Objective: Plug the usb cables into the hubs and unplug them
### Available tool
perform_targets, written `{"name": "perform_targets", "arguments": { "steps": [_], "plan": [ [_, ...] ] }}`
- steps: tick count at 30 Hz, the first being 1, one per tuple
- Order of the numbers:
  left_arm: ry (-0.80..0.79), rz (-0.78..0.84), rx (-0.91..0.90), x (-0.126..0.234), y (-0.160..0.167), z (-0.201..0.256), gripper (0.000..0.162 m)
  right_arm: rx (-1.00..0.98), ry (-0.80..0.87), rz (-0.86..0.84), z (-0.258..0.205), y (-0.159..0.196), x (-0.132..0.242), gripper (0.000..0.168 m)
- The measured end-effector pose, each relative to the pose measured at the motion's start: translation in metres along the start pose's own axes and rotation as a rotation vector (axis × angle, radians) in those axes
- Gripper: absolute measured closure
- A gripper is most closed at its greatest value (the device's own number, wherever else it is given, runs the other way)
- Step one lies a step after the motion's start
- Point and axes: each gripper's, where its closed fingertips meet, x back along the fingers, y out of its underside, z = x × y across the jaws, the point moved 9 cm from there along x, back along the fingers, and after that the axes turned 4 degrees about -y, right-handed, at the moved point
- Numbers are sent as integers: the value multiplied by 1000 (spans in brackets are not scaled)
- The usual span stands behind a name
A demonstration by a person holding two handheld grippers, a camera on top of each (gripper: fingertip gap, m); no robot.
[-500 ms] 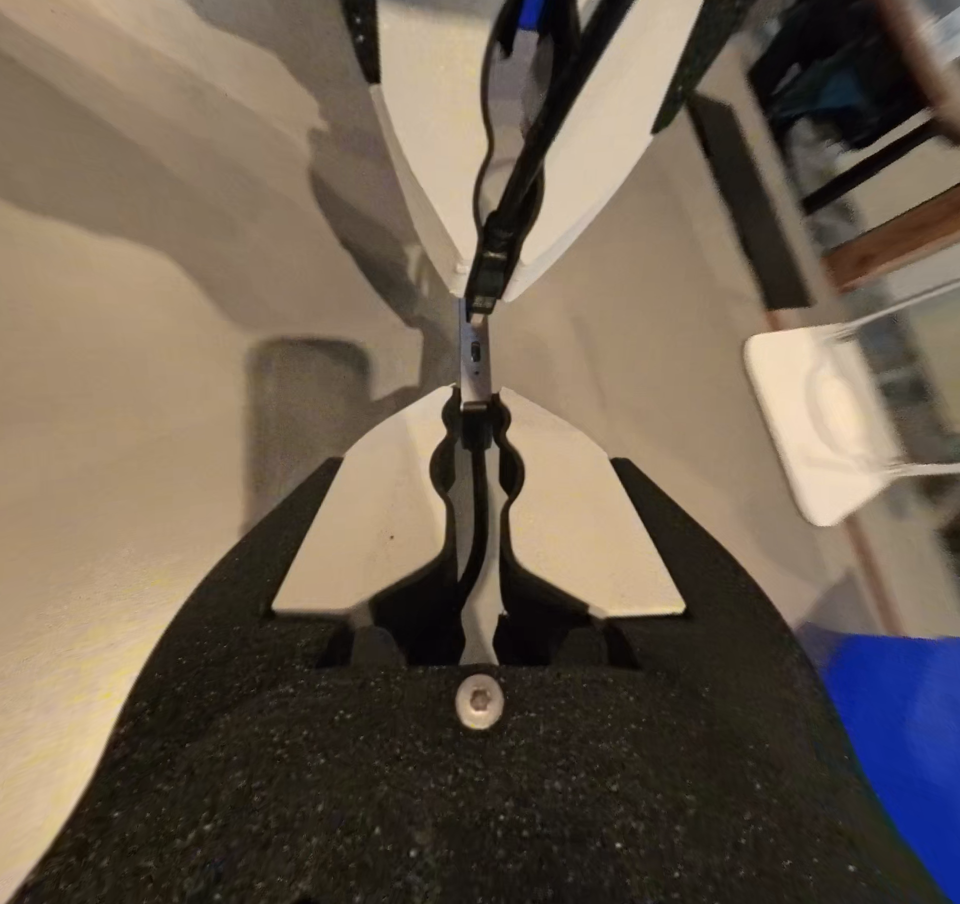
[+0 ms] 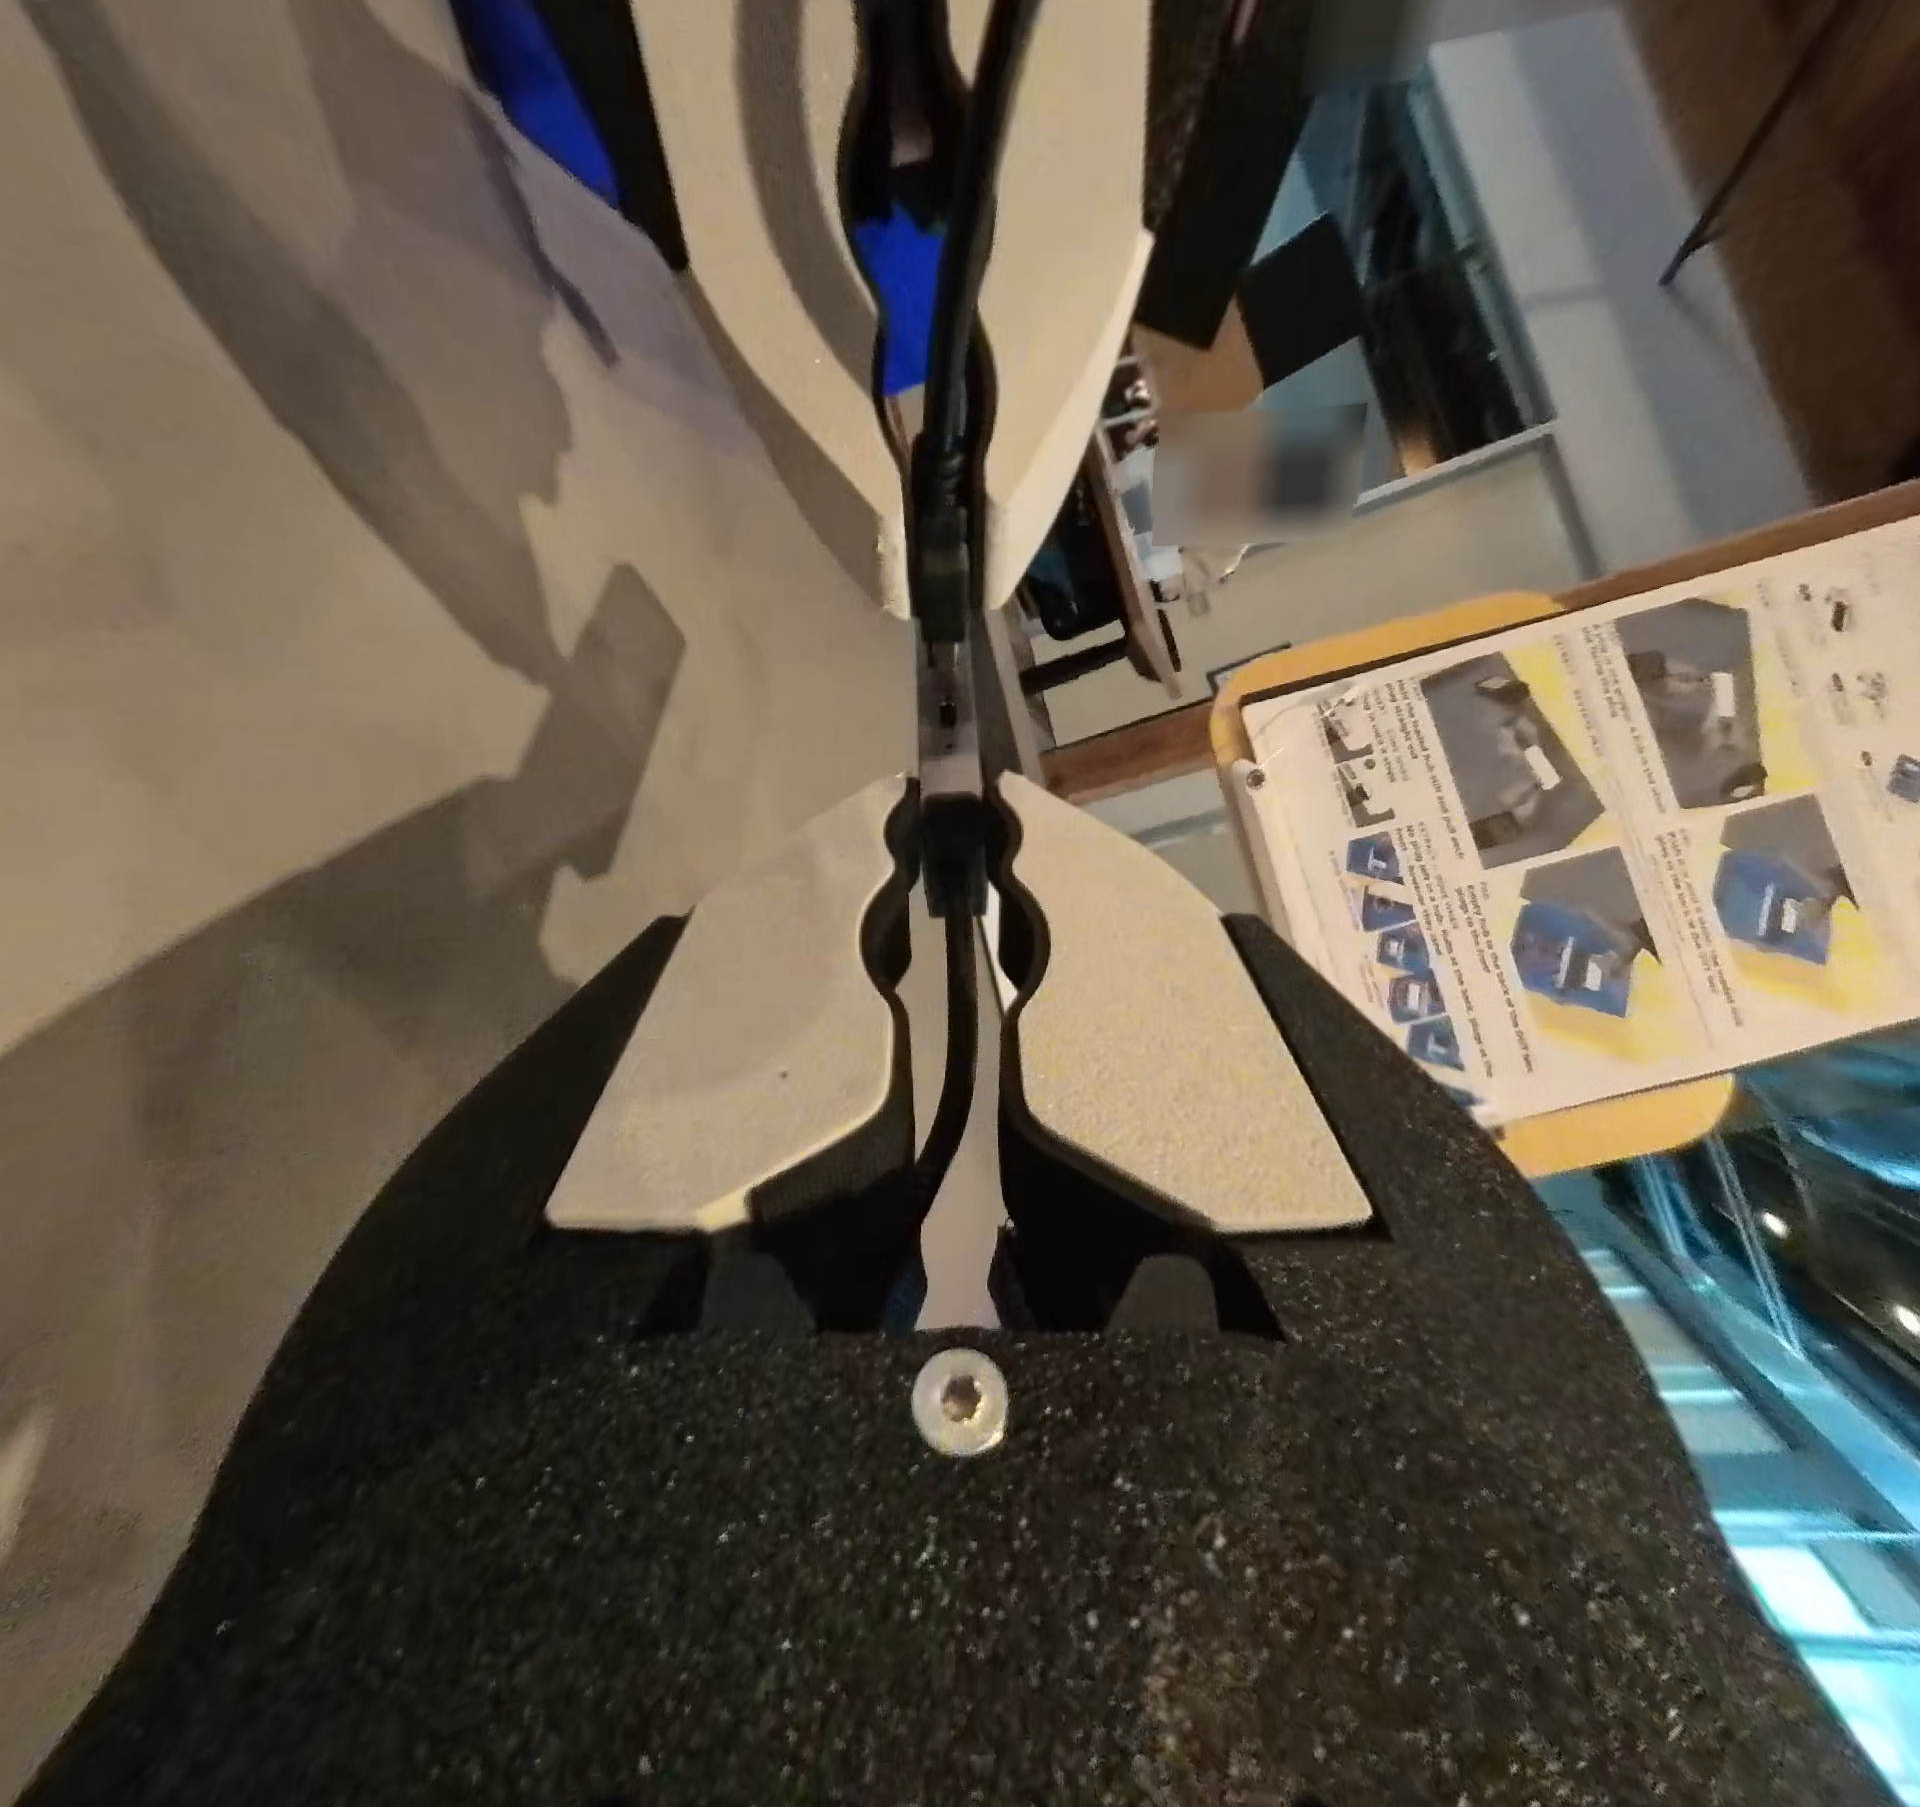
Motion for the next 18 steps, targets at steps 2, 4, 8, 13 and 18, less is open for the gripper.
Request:
{"name": "perform_targets", "arguments": {
  "steps": [2,4,8,13,18],
  "plan": [
    [-54,-15,-66,2,-3,1,153,13,30,-5,1,-3,0,157],
    [-86,-34,-126,3,-6,3,154,28,43,-13,1,-4,1,157],
    [-131,-28,-211,5,-9,7,154,46,64,5,1,-5,3,157],
    [-97,29,-194,11,-7,3,154,6,30,109,2,-7,10,157],
    [-93,25,-169,9,-8,4,154,-29,14,120,2,-3,8,157]
  ]
}}
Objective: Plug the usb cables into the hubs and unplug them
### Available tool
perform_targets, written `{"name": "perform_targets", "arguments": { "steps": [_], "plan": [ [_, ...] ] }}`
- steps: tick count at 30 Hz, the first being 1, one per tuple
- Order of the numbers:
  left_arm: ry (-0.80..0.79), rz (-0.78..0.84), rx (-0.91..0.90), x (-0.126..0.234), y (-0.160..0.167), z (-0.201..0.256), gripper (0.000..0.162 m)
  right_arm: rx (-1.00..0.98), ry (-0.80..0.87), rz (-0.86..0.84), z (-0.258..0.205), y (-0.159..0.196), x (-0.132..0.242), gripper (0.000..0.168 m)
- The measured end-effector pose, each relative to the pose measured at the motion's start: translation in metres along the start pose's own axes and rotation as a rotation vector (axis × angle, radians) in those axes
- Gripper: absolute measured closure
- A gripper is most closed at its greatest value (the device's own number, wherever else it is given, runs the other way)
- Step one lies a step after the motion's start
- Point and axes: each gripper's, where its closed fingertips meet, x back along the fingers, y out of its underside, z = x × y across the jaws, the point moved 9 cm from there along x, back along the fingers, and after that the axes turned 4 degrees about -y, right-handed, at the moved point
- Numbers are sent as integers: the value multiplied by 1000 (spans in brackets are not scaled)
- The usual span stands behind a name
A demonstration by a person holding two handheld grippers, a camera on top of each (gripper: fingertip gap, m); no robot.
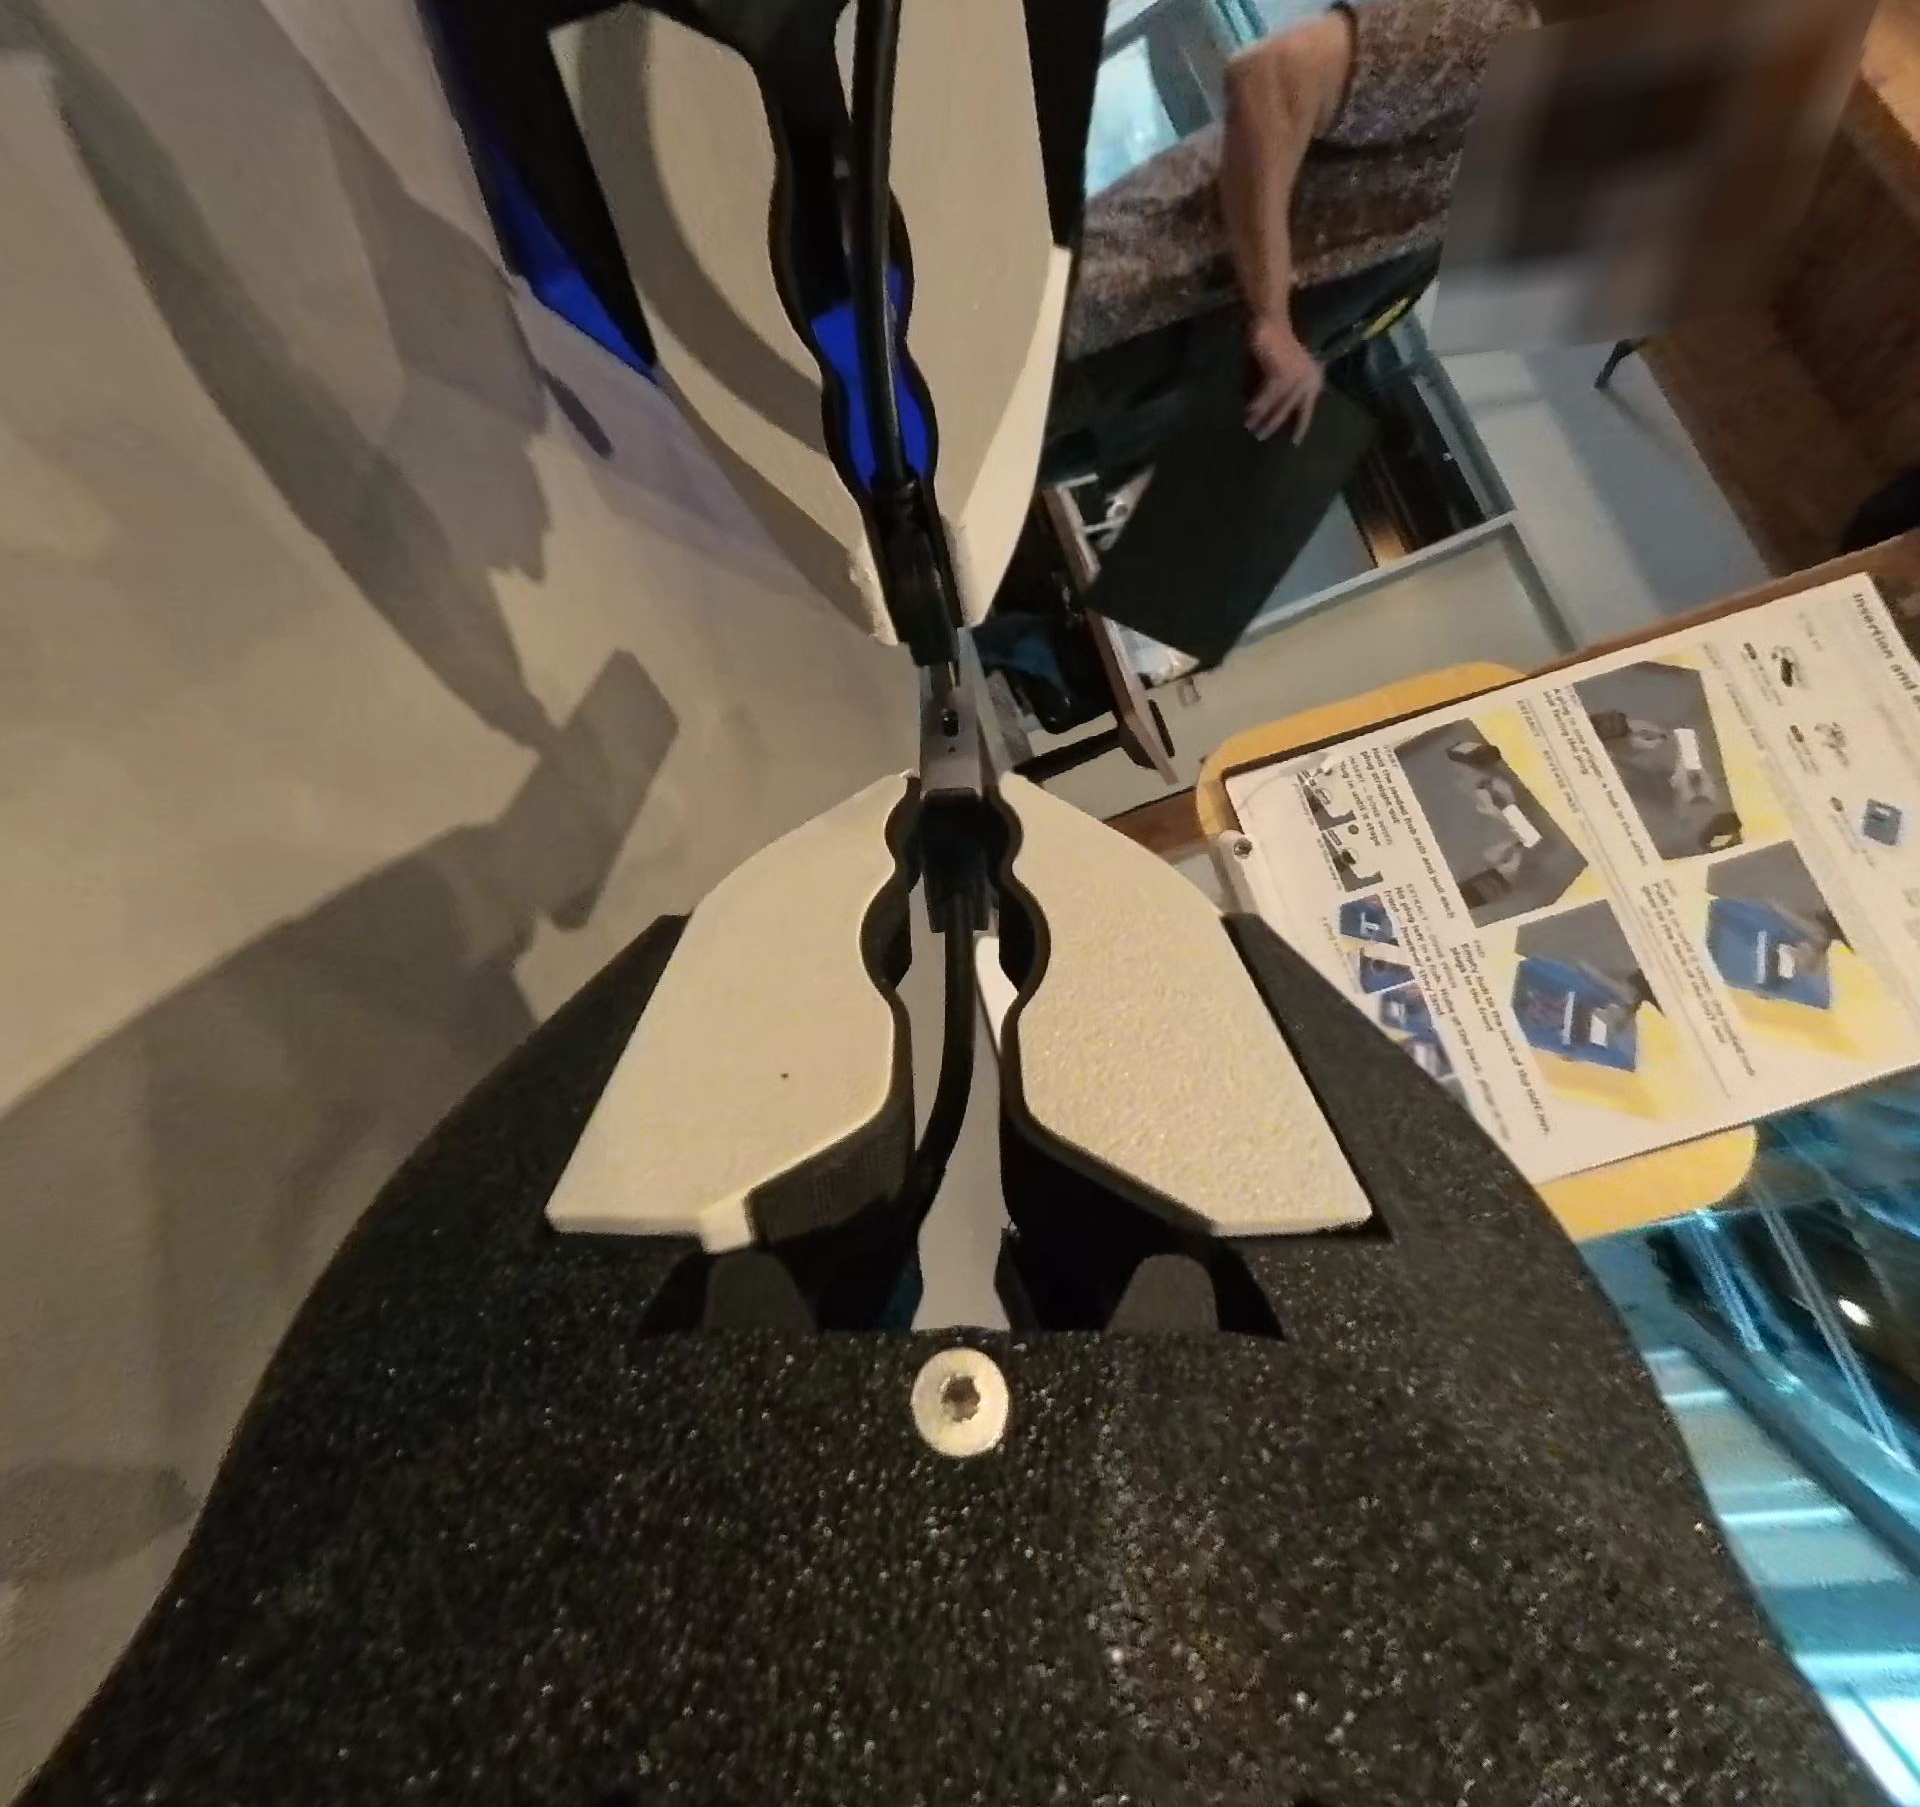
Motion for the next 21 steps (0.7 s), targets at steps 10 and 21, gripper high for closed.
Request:
{"name": "perform_targets", "arguments": {
  "steps": [10,21],
  "plan": [
    [-40,-6,48,-1,5,9,154,51,-13,0,-2,9,-6,156],
    [10,66,190,2,10,6,153,-1,-59,14,-2,4,-4,157]
  ]
}}
